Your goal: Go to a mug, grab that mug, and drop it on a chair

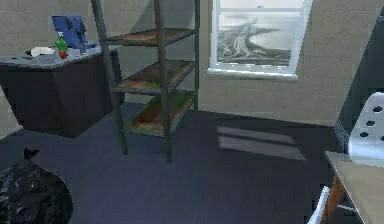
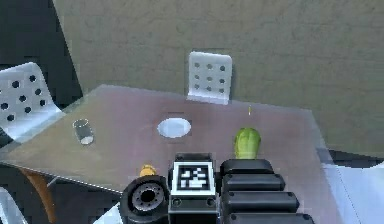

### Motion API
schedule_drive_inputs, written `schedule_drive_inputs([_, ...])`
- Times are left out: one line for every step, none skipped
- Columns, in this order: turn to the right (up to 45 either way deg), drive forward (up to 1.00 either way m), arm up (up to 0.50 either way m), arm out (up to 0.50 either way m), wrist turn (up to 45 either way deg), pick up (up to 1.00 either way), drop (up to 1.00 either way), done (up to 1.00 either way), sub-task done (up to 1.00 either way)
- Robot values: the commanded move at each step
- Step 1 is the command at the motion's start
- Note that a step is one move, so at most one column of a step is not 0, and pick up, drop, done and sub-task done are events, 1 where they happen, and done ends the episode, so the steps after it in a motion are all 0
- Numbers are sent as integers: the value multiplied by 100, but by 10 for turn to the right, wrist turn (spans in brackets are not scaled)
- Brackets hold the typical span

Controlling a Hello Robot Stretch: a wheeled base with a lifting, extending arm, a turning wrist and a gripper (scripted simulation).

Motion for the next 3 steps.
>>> schedule_drive_inputs([0, 5, 0, 0, 0, 0, 0, 0, 0])
schedule_drive_inputs([-210, 0, 0, 0, 0, 0, 0, 0, 0])
schedule_drive_inputs([-30, 0, 0, 0, 0, 0, 0, 0, 0])
